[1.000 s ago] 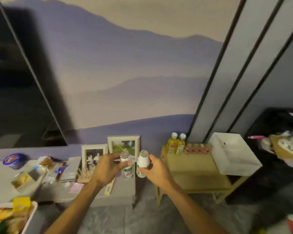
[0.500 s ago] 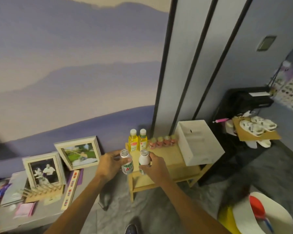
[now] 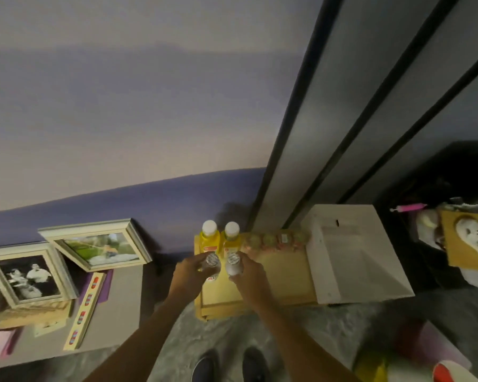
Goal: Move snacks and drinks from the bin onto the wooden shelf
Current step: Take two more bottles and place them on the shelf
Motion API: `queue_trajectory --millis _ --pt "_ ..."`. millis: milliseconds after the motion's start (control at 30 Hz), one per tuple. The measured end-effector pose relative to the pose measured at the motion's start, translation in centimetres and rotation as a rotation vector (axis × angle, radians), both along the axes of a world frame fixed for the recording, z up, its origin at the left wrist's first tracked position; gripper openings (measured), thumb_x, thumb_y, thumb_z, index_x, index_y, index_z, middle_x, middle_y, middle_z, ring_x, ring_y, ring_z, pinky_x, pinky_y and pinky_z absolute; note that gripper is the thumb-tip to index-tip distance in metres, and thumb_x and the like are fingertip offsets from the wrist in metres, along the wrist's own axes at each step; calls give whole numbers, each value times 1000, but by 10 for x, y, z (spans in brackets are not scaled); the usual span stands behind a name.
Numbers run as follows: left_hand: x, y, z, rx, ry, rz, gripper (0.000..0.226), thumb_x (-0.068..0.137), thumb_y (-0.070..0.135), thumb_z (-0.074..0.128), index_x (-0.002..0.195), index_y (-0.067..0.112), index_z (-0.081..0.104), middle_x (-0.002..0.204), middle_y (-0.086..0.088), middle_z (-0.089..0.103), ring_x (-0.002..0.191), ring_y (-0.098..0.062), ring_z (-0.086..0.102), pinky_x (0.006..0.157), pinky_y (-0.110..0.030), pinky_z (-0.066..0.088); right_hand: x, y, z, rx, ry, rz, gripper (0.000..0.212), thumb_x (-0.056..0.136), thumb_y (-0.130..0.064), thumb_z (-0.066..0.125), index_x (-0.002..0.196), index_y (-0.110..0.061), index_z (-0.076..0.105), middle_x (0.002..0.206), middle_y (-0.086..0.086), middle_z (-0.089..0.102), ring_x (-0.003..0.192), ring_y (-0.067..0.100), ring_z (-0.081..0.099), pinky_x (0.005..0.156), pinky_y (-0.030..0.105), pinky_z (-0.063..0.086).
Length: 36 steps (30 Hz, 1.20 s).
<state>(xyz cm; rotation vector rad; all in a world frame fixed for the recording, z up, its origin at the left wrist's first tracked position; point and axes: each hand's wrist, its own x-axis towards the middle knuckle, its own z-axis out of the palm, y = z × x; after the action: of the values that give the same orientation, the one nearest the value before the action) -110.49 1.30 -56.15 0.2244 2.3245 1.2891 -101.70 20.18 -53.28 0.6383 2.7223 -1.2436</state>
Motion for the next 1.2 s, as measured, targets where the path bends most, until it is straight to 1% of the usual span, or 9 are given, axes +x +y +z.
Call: queue_trajectory --millis 233,567,700,767,833,933,1033,1100,1200 --pt "-2 11 -50 -16 -13 118 38 86 37 86 123 39 76 107 21 79 99 -1 73 90 -40 61 -23 -2 -92 -21 -84 -34 61 84 -21 90 138 -21 63 134 -1 72 127 21 66 108 33 51" --pt "1 25 -49 -40 -21 171 36 90 27 83 120 45 74 108 24 77 96 0 71 78 -15 49 -29 -2 -94 -34 -139 7 65 93 -24 83 150 -21 51 144 1 66 134 22 62 112 35 49" --pt "3 24 -45 -78 -43 155 49 85 30 88 129 43 68 115 20 75 92 1 67 83 -21 52 -27 3 -82 -44 -176 39 77 89 -26 86 153 -25 42 151 -2 60 140 20 57 116 33 43" --pt "7 20 -39 -75 -65 164 65 82 36 91 140 40 61 125 18 71 107 -2 66 92 -22 53 -22 8 -70 -50 -179 43 84 87 -27 88 156 -25 38 155 -3 56 143 20 54 117 32 41" --pt "9 15 -29 -56 -71 182 74 78 54 89 143 47 54 134 21 66 122 -4 64 103 -33 55 -16 15 -54 -28 -164 72 87 87 -31 88 157 -25 37 157 -4 55 144 19 53 115 28 41" --pt "17 9 8 -89 -51 182 54 82 56 84 125 58 52 130 30 58 120 0 57 104 -33 50 -9 25 -19 18 -124 139 84 87 -46 85 155 -29 40 153 -9 57 140 14 55 106 18 39" --pt "23 -4 62 -160 32 161 41 87 56 79 111 63 47 113 35 53 109 -1 56 89 -26 50 -12 32 25 59 -33 229 79 88 -59 78 152 -28 45 147 -7 60 134 16 58 103 20 41" --pt "25 -22 100 -212 107 131 53 83 73 71 127 63 45 130 26 55 118 -5 57 96 -30 54 -20 34 54 67 28 303 80 89 -67 70 154 -29 44 147 -6 59 133 17 58 104 27 46" --pt "29 -59 151 -290 256 136 86 83 82 61 155 40 40 160 8 44 136 -14 52 110 -33 46 -41 26 103 170 128 427 89 86 -79 60 157 -29 40 152 -4 53 135 18 56 104 27 46"
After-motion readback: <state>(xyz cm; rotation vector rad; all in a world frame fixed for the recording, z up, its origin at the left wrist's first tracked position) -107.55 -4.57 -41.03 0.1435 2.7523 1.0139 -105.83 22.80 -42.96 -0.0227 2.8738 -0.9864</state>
